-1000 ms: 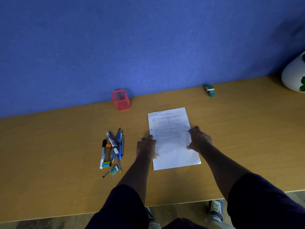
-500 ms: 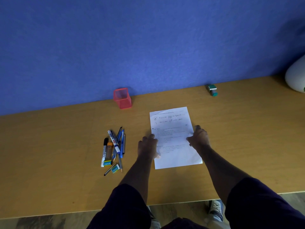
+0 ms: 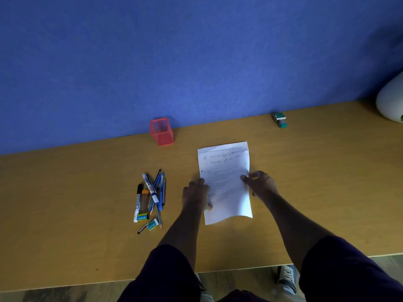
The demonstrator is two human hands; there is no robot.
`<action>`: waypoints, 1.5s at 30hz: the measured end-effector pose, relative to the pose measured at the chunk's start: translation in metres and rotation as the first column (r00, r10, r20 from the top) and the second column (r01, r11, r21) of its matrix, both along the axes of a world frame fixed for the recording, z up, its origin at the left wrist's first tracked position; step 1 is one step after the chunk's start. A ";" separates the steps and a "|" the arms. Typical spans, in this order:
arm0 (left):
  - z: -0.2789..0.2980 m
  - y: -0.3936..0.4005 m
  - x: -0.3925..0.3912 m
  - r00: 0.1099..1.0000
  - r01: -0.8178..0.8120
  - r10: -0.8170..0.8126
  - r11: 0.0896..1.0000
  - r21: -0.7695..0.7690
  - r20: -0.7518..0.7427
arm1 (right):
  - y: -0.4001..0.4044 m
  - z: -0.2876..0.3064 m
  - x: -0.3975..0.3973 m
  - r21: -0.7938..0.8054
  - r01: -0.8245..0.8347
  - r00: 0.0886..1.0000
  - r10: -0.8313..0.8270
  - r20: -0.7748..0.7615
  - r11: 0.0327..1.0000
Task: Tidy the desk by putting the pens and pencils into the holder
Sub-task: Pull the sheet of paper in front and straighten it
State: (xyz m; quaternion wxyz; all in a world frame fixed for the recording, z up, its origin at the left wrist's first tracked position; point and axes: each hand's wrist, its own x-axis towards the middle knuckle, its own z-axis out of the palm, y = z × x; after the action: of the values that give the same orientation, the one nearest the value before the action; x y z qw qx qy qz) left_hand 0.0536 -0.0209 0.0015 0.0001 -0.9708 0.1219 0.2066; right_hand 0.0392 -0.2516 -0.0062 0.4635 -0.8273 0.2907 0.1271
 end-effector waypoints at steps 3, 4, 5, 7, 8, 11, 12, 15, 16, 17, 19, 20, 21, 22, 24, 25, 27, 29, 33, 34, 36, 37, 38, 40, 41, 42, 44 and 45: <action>-0.001 0.001 0.001 1.000 -0.001 0.001 1.000 0.008 -0.015 | 0.000 -0.002 -0.002 0.131 0.021 1.000 -0.021 -0.008 0.991; -0.002 0.001 0.001 1.000 -0.001 0.001 1.000 0.008 -0.015 | 0.001 -0.003 -0.001 0.172 0.026 1.000 -0.023 -0.015 0.985; -0.002 0.001 0.001 1.000 -0.002 0.002 1.000 0.006 -0.016 | 0.002 -0.003 -0.001 0.211 0.028 1.000 -0.024 -0.017 0.977; -0.004 0.002 0.001 1.000 0.000 0.000 1.000 0.000 -0.015 | 0.003 -0.006 -0.002 0.270 0.010 1.000 -0.011 0.000 0.963; -0.005 0.002 0.000 1.000 0.003 -0.003 1.000 0.000 -0.013 | 0.003 -0.007 -0.003 0.275 -0.002 1.000 -0.002 0.014 0.962; -0.005 0.002 0.000 1.000 0.007 -0.007 1.000 -0.001 -0.012 | 0.001 -0.007 -0.005 0.152 -0.014 0.998 0.003 0.068 0.988; -0.004 0.002 0.000 1.000 0.007 -0.007 1.000 -0.005 -0.012 | 0.000 -0.006 -0.005 0.093 -0.016 0.997 0.009 0.080 0.996; -0.004 0.001 -0.001 1.000 0.018 -0.018 1.000 -0.007 -0.006 | -0.005 0.001 -0.004 -0.060 -0.053 0.996 0.057 0.070 0.997; -0.004 0.001 -0.001 1.000 0.013 -0.013 1.000 -0.015 -0.005 | -0.006 0.003 -0.003 -0.117 -0.071 0.995 0.078 0.063 0.991; -0.003 0.000 -0.001 1.000 -0.003 0.003 1.000 -0.027 -0.004 | -0.007 0.005 -0.003 -0.174 -0.093 0.993 0.104 0.056 0.980; -0.001 -0.002 -0.002 0.998 -0.056 0.056 0.996 -0.066 -0.004 | -0.007 0.009 -0.001 -0.238 -0.145 0.985 0.162 0.052 0.960; 0.000 -0.003 -0.001 0.996 -0.084 0.084 0.992 -0.095 -0.004 | -0.007 0.010 0.001 -0.228 -0.166 0.981 0.184 0.062 0.960; 0.001 -0.003 0.000 0.993 -0.115 0.115 0.984 -0.135 -0.007 | -0.006 0.011 0.002 -0.187 -0.178 0.977 0.196 0.085 0.966; 0.002 -0.004 0.000 0.988 -0.151 0.151 0.971 -0.184 -0.015 | -0.005 0.012 0.004 -0.139 -0.185 0.973 0.201 0.111 0.973; 0.004 -0.006 0.000 0.975 -0.222 0.217 0.937 -0.269 -0.047 | -0.005 0.011 0.005 -0.102 -0.204 0.966 0.217 0.140 0.974; 0.006 -0.006 0.000 0.970 -0.245 0.237 0.925 -0.290 -0.061 | -0.005 0.011 0.004 -0.105 -0.213 0.963 0.227 0.145 0.971; 0.008 -0.008 0.001 0.964 -0.267 0.257 0.914 -0.305 -0.074 | -0.004 0.010 0.002 -0.077 -0.213 0.960 0.223 0.168 0.974; 0.009 -0.010 0.003 0.955 -0.296 0.283 0.894 -0.337 -0.090 | -0.002 0.009 -0.001 0.002 -0.229 0.952 0.223 0.209 0.973; 0.024 -0.019 0.007 0.913 -0.408 0.344 0.803 -0.435 -0.222 | 0.006 0.012 -0.005 0.309 -0.387 0.907 0.297 0.299 0.869; 0.028 -0.021 0.009 0.895 -0.443 0.342 0.753 -0.486 -0.286 | 0.009 0.014 -0.005 0.413 -0.419 0.899 0.307 0.312 0.809; 0.034 -0.025 0.012 0.827 -0.560 0.335 0.558 -0.612 -0.452 | 0.018 0.019 -0.004 0.481 -0.454 0.889 0.344 0.303 0.750; 0.038 -0.026 0.013 0.782 -0.624 0.346 0.445 -0.642 -0.519 | 0.022 0.020 -0.004 0.447 -0.474 0.879 0.380 0.287 0.759; 0.041 -0.027 0.015 0.736 -0.676 0.366 0.355 -0.646 -0.570 | 0.025 0.020 -0.003 0.410 -0.499 0.866 0.417 0.276 0.764; 0.041 -0.026 0.018 0.655 -0.746 0.417 0.225 -0.627 -0.630 | 0.031 0.019 -0.001 0.407 -0.542 0.840 0.467 0.275 0.736; 0.038 -0.024 0.020 0.625 -0.762 0.449 0.174 -0.624 -0.638 | 0.034 0.020 0.000 0.418 -0.544 0.839 0.467 0.279 0.728; 0.034 -0.021 0.022 0.599 -0.770 0.482 0.125 -0.626 -0.639 | 0.035 0.021 0.001 0.429 -0.518 0.855 0.437 0.279 0.740; 0.028 -0.011 0.025 0.538 -0.797 0.511 0.048 -0.603 -0.670 | 0.036 0.021 0.001 0.448 -0.411 0.907 0.306 0.290 0.794; 0.026 -0.005 0.025 0.511 -0.814 0.505 0.024 -0.581 -0.696 | 0.034 0.020 0.001 0.444 -0.365 0.922 0.251 0.294 0.818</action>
State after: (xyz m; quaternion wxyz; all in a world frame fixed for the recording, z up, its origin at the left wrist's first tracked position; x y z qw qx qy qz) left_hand 0.0787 -0.0263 0.0272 -0.6165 -0.7057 -0.2654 0.2270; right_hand 0.0400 -0.2173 0.0140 0.6606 -0.7275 0.0566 0.1768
